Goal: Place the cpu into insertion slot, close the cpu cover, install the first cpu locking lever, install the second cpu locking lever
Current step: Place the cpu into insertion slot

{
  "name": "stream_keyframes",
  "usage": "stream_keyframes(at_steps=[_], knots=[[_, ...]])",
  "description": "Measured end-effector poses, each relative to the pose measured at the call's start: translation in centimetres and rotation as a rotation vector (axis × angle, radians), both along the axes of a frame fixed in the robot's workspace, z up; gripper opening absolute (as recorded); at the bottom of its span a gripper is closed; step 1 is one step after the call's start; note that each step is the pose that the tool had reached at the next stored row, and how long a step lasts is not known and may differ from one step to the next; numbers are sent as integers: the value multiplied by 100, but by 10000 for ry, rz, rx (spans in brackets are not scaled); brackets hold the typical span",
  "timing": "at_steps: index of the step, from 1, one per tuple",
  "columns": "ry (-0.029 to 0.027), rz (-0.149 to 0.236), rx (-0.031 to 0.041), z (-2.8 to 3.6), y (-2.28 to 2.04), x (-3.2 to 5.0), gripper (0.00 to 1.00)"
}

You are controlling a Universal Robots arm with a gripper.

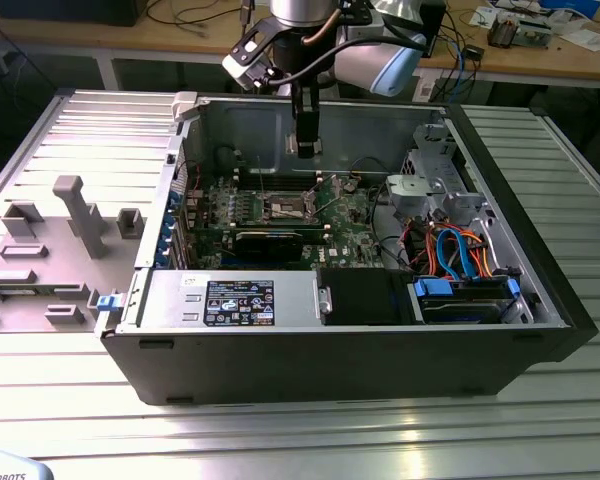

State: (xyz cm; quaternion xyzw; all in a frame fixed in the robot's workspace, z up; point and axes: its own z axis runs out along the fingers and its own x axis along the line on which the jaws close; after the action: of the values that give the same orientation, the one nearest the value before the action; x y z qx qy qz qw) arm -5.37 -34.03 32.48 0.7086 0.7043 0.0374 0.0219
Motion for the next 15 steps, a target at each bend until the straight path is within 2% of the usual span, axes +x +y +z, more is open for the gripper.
stream_keyframes(at_steps=[5,11,13,15], knots=[[-1,0,1,-2,1,0,54],[-2,1,4,-10,30,1,54],[-1,0,1,-39,30,0,54],[-1,0,2,-99,30,-2,54]])
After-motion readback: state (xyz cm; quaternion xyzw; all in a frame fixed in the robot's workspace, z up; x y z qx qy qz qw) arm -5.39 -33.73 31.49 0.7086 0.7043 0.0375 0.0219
